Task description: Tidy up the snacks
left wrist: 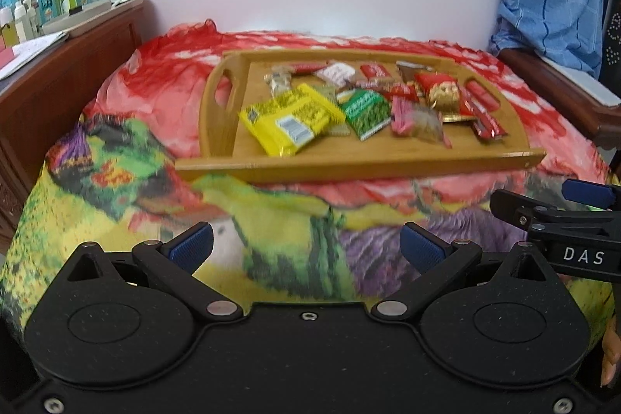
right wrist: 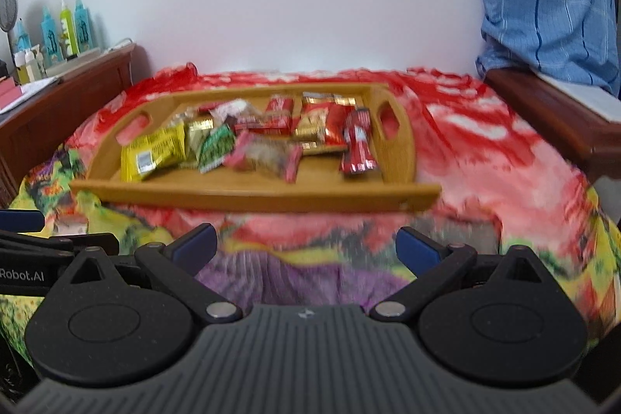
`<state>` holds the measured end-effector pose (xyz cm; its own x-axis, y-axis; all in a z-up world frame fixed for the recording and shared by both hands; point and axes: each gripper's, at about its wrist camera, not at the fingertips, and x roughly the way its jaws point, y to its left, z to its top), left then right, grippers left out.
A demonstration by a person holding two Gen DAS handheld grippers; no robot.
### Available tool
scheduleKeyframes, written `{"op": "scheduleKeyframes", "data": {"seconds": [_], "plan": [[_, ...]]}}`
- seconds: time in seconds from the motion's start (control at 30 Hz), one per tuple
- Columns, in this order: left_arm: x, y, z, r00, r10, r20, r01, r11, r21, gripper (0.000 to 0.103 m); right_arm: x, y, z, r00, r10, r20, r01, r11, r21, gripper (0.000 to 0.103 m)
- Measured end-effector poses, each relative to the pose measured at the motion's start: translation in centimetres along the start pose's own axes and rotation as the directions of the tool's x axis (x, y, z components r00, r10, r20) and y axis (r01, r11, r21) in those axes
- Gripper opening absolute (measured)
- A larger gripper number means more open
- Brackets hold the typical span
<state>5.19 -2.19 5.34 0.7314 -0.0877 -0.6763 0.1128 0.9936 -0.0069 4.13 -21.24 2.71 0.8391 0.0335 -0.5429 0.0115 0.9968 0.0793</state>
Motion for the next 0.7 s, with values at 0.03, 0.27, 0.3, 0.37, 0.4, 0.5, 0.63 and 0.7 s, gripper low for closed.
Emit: {"op": "scheduleKeyframes", "data": {"seconds": [0.03,0.27,0.3,0.37,0.4,0.5,0.63,0.7], "plan": [[0.2,0.0,-0.3,1.000,0.006,-0.004,-0.006,1.000,0.002,0.102,0.0,-0.1,-0.4,1.000,-0.005,-0.006,0.005,1.000,0.002,0.103],[1.4,0.2,-1.7,0.999,0.032,-0.032,-0.032,0.999,-0.003,0.102,0.6,-0.3,-2.2,0.999,-0.033,-0.036,0.033,0.999,-0.004,0.103],[1.5,0.2,-1.9,0.999,0.033,-0.034,-0.033,0.999,-0.005,0.102,0.7,-0.3,-2.4,0.998,-0.037,-0.041,0.037,0.999,-0.006,0.103],[1.8,0.2,-2.2,0.999,0.038,-0.035,-0.038,0.999,-0.003,0.102,1.0,-0.3,-2.9,0.998,-0.042,-0.052,0.042,0.999,-0.009,0.103],[2.0,0.2,-2.3,0.999,0.040,-0.034,-0.040,0.999,0.001,0.102,1.1,-0.3,-3.1,0.997,-0.045,-0.059,0.045,0.999,-0.010,0.103],[2.6,0.0,-2.6,0.998,0.052,-0.040,-0.051,0.999,0.017,0.102,1.6,-0.3,-3.5,0.996,-0.051,-0.076,0.051,0.999,-0.008,0.103],[3.3,-0.1,-2.9,0.998,0.054,-0.042,-0.053,0.998,0.024,0.102,2.0,-0.2,-3.8,0.994,-0.074,-0.077,0.073,0.997,-0.018,0.103],[3.5,-0.1,-3.0,0.998,0.052,-0.033,-0.052,0.998,0.022,0.103,2.1,-0.1,-3.9,0.994,-0.079,-0.073,0.077,0.997,-0.024,0.103]]}}
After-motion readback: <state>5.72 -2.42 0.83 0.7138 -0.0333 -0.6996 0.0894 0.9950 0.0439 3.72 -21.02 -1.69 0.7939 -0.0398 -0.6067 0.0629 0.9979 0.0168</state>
